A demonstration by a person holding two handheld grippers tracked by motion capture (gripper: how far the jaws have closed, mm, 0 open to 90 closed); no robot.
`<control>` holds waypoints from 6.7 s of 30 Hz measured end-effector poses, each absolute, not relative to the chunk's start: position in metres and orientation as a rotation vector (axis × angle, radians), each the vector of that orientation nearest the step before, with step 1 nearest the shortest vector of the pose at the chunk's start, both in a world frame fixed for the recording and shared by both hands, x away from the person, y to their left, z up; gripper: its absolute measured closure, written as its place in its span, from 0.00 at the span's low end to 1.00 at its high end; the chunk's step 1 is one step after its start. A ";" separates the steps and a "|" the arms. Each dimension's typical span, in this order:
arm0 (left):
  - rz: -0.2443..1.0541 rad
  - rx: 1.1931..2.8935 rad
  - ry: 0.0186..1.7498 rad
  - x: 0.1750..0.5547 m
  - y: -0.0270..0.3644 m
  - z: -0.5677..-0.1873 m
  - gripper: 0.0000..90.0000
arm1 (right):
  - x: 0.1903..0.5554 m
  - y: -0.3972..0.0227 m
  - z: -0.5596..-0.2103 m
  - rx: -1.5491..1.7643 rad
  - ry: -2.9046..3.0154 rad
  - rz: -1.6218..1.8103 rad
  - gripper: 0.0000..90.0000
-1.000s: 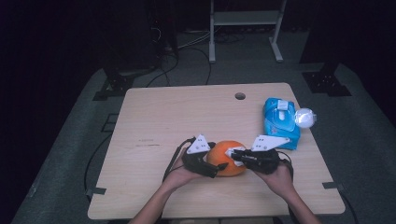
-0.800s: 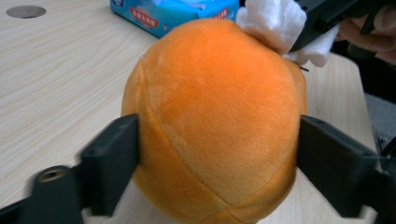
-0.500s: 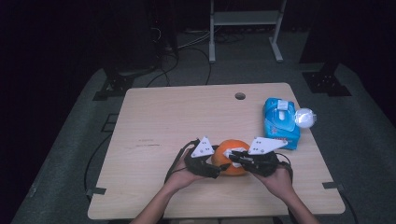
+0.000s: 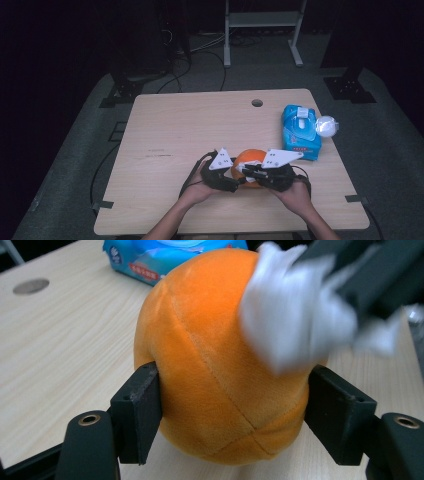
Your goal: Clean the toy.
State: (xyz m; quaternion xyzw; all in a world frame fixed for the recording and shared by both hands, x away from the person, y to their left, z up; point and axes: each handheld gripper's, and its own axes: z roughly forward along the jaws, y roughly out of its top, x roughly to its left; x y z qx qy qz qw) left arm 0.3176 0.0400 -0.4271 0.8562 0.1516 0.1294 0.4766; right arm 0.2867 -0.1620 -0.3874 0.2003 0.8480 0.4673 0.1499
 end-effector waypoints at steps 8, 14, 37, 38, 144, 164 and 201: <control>0.294 2.106 0.392 0.322 0.046 -0.439 0.30 | 0.301 -0.195 -0.381 0.705 2.344 1.329 0.92; 0.150 2.048 0.495 0.329 0.042 -0.443 0.09 | 0.306 -0.209 -0.388 0.777 2.341 1.346 0.92; 0.236 2.103 0.418 0.324 0.044 -0.443 0.28 | 0.304 -0.206 -0.389 0.716 2.311 1.213 0.92; 0.190 2.090 0.445 0.326 0.044 -0.444 0.23 | 0.305 -0.210 -0.390 0.739 2.303 1.212 0.92; 0.079 2.025 0.521 0.335 0.058 -0.442 0.23 | 0.287 -0.205 -0.386 0.647 2.342 1.346 0.72; 0.087 2.034 0.498 0.334 0.058 -0.441 0.25 | 0.289 -0.192 -0.397 0.563 2.396 1.222 0.89; 0.049 2.006 0.489 0.335 0.061 -0.441 0.29 | 0.297 -0.214 -0.402 0.642 2.392 1.211 0.90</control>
